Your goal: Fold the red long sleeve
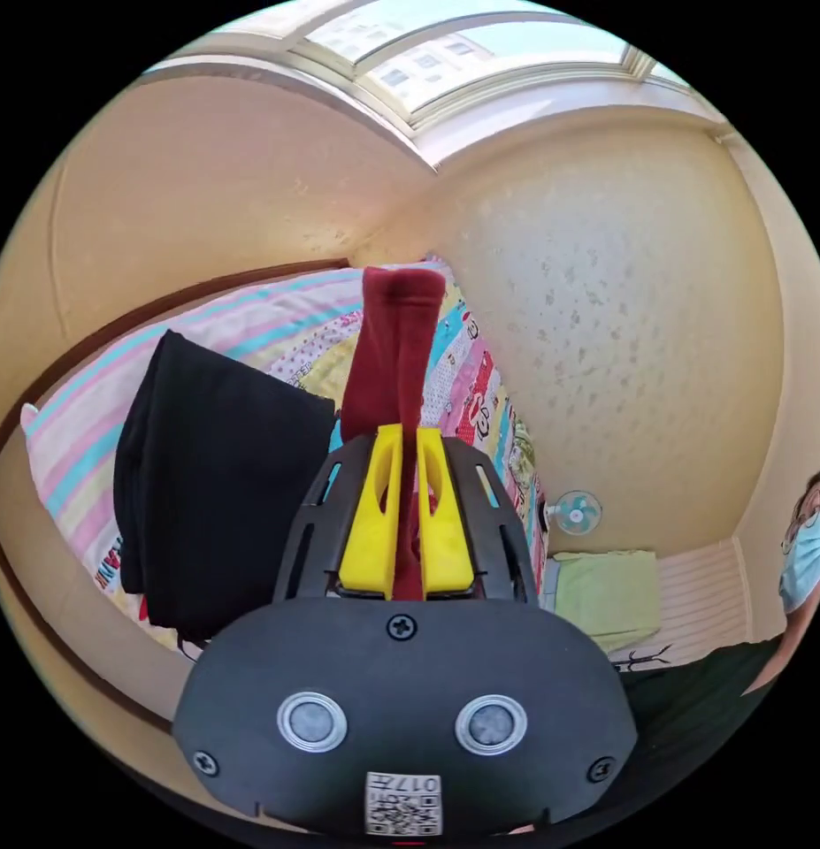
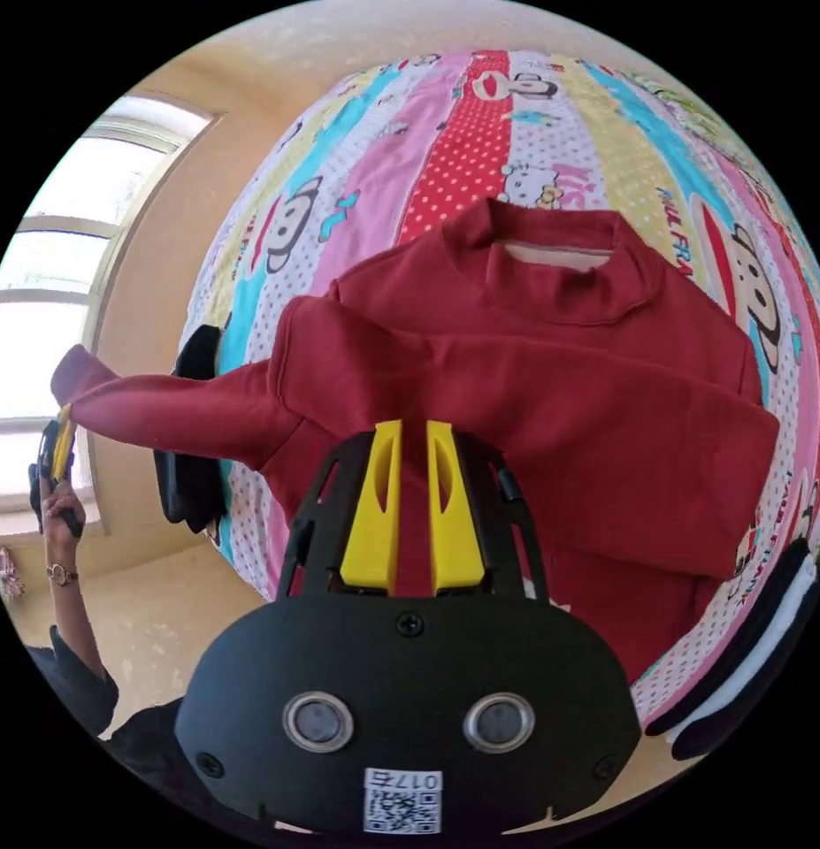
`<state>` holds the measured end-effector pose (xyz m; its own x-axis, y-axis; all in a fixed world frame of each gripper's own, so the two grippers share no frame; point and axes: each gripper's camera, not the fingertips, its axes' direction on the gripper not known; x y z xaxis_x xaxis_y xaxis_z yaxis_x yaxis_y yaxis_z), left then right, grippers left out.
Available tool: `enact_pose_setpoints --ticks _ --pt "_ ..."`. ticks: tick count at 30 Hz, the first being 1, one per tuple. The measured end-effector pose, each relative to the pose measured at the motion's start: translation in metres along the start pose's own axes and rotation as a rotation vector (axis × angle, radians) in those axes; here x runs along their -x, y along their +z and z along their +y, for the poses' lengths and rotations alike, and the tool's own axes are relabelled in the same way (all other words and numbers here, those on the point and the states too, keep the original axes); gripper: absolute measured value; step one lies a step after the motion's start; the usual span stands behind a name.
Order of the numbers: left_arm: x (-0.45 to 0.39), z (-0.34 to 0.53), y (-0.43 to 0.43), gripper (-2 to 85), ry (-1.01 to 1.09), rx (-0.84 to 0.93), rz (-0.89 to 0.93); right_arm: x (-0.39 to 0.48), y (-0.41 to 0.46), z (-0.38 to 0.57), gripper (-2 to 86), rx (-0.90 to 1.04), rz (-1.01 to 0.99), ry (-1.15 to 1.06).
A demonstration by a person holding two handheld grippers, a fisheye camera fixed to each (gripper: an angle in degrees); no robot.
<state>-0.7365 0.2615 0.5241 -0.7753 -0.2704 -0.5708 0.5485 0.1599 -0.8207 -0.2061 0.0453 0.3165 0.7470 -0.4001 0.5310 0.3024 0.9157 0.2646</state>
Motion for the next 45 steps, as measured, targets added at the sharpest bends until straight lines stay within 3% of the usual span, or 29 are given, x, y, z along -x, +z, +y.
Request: enact_pose_setpoints --ticks 4,7,9,13,15,17,18,26,29,32,34,36,39,42,45 --pt "-0.045 0.021 0.027 3.4 0.147 0.055 0.002 -0.015 -0.016 -0.017 2.2 0.053 -0.068 0.092" --pt "-0.112 0.050 0.064 3.3 0.366 0.103 0.096 -0.020 -0.068 0.030 1.2 -0.157 -0.164 -0.041" --pt "-0.159 0.078 0.100 3.4 0.505 0.173 0.182 -0.038 -0.082 0.066 1.0 -0.163 -0.172 -0.017" --pt "-0.255 0.173 0.215 4.4 0.765 0.450 0.298 -0.105 -0.078 0.162 1.0 -0.129 -0.175 0.094" --pt "-0.270 0.222 0.272 7.1 0.852 0.595 0.253 -0.140 -0.066 0.199 1.3 -0.061 -0.163 0.174" --pt "-0.255 0.279 0.333 12.0 0.839 0.847 0.100 -0.177 -0.055 0.235 1.7 0.007 -0.153 0.271" --pt "-0.248 0.287 0.335 12.4 0.829 0.863 0.086 -0.199 -0.052 0.259 2.2 0.030 -0.162 0.322" --pt "-0.028 0.312 0.207 15.2 0.250 0.742 -0.240 -0.271 -0.064 0.326 9.3 0.019 -0.189 0.381" --pt "0.036 0.324 0.169 15.7 0.158 0.821 -0.302 -0.279 -0.051 0.329 11.4 0.109 -0.162 0.333" --pt "0.080 0.351 0.166 16.3 0.136 1.059 -0.283 -0.289 -0.025 0.342 13.9 0.237 -0.123 0.313" --pt "0.095 0.365 0.168 17.7 0.193 1.153 -0.370 -0.304 -0.004 0.355 14.8 0.298 -0.162 0.302" --pt "0.109 0.372 0.172 20.2 0.242 1.184 -0.440 -0.317 0.007 0.360 15.2 0.297 -0.221 0.304" --pt "0.125 0.361 0.186 21.5 0.262 1.129 -0.391 -0.340 0.012 0.358 14.5 0.255 -0.292 0.336" --pt "0.139 0.340 0.214 18.0 0.217 1.128 -0.322 -0.352 0.015 0.348 9.9 0.277 -0.329 0.294" --pt "0.141 0.347 0.239 9.0 0.203 1.306 -0.258 -0.349 0.008 0.347 4.9 0.342 -0.334 0.158"
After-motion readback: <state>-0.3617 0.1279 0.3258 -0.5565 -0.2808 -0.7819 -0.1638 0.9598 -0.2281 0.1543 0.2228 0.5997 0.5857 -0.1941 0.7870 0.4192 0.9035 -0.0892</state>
